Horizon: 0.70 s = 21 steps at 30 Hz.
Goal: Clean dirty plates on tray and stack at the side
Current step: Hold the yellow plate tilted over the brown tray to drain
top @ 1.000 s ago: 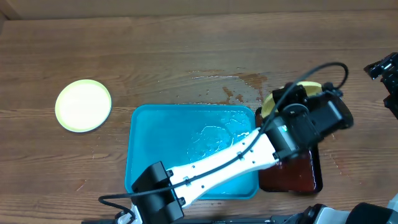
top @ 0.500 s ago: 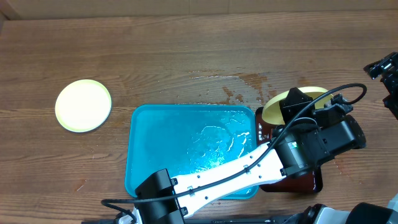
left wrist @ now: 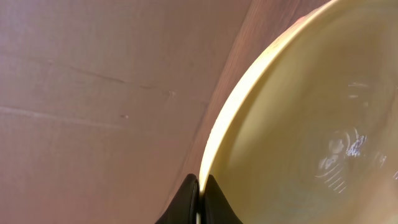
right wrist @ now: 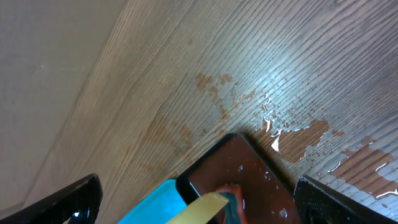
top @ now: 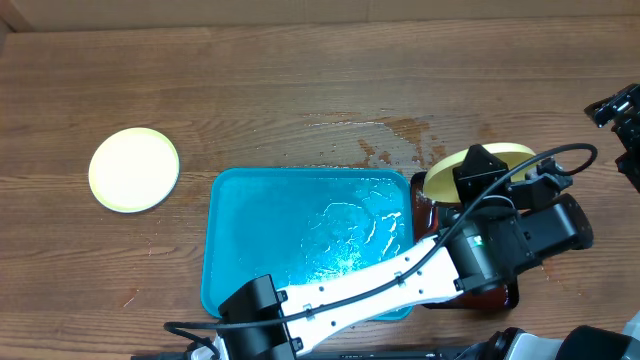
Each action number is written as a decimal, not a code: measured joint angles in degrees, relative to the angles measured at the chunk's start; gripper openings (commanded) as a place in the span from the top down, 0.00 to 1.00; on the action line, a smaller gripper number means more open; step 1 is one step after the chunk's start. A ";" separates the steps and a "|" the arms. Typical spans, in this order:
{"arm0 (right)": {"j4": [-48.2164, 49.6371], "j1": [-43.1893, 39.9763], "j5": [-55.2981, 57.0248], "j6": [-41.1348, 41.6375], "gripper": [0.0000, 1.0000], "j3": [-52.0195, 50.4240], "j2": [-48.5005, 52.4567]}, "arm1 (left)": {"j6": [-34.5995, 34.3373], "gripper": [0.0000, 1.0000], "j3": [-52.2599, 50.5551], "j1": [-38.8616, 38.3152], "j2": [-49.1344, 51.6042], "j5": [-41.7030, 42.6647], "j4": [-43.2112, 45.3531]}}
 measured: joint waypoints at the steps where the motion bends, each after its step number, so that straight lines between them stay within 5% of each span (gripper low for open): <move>1: -0.04 0.00 0.02 -0.02 0.00 0.00 0.00 | 0.00 0.96 0.00 -0.07 0.00 0.00 0.00; 21: -0.42 0.00 0.00 -0.04 0.00 0.00 0.00 | 0.00 0.96 0.00 -0.98 0.00 -0.02 0.00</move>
